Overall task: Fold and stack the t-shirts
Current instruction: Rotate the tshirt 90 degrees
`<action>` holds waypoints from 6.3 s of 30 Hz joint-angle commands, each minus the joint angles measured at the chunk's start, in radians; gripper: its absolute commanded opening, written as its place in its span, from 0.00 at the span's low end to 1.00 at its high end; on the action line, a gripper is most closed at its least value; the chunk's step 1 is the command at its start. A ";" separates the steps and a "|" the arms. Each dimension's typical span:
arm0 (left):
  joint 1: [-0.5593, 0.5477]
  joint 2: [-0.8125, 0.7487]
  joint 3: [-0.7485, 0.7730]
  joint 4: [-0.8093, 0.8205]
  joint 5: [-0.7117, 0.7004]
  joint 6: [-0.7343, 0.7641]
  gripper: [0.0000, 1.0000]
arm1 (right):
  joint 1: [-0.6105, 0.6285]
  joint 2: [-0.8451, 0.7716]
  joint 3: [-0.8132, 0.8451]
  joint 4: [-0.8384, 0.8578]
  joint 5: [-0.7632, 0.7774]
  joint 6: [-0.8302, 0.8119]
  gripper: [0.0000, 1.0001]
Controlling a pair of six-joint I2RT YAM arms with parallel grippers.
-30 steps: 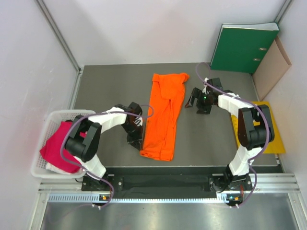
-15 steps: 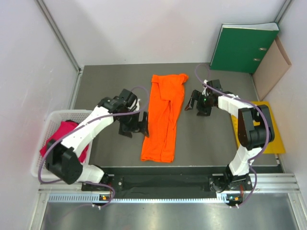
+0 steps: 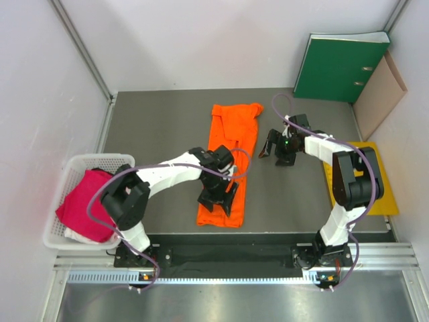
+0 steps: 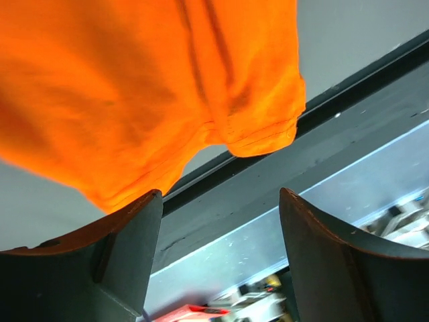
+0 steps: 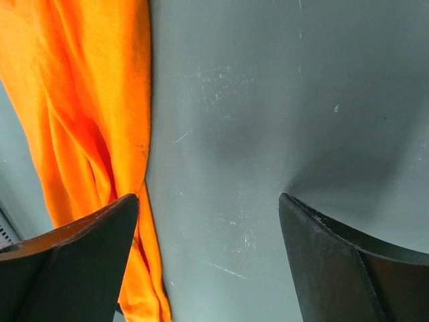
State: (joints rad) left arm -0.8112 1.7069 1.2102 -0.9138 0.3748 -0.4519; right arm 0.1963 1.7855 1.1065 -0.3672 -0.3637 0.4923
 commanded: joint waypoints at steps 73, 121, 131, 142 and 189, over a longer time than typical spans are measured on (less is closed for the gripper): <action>-0.148 0.316 0.411 -0.076 -0.408 -0.030 0.41 | 0.008 0.008 0.079 0.008 -0.038 -0.011 0.86; 0.190 0.402 0.670 0.173 -0.205 -0.057 0.69 | -0.008 0.012 0.035 0.014 -0.040 -0.041 0.86; 0.195 0.563 0.818 0.164 -0.198 -0.084 0.50 | -0.032 0.006 0.041 0.001 -0.040 -0.054 0.87; 0.240 0.538 0.764 0.148 -0.249 -0.060 0.00 | -0.052 0.011 0.039 -0.004 -0.044 -0.064 0.87; 0.455 0.631 0.735 0.170 -0.215 -0.103 0.50 | -0.029 0.696 0.843 0.191 -0.089 0.219 0.82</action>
State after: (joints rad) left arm -0.3786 2.2547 1.8725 -0.7490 0.1188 -0.5240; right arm 0.1551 2.3775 1.8374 -0.1463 -0.4988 0.6880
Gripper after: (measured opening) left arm 0.670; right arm 0.824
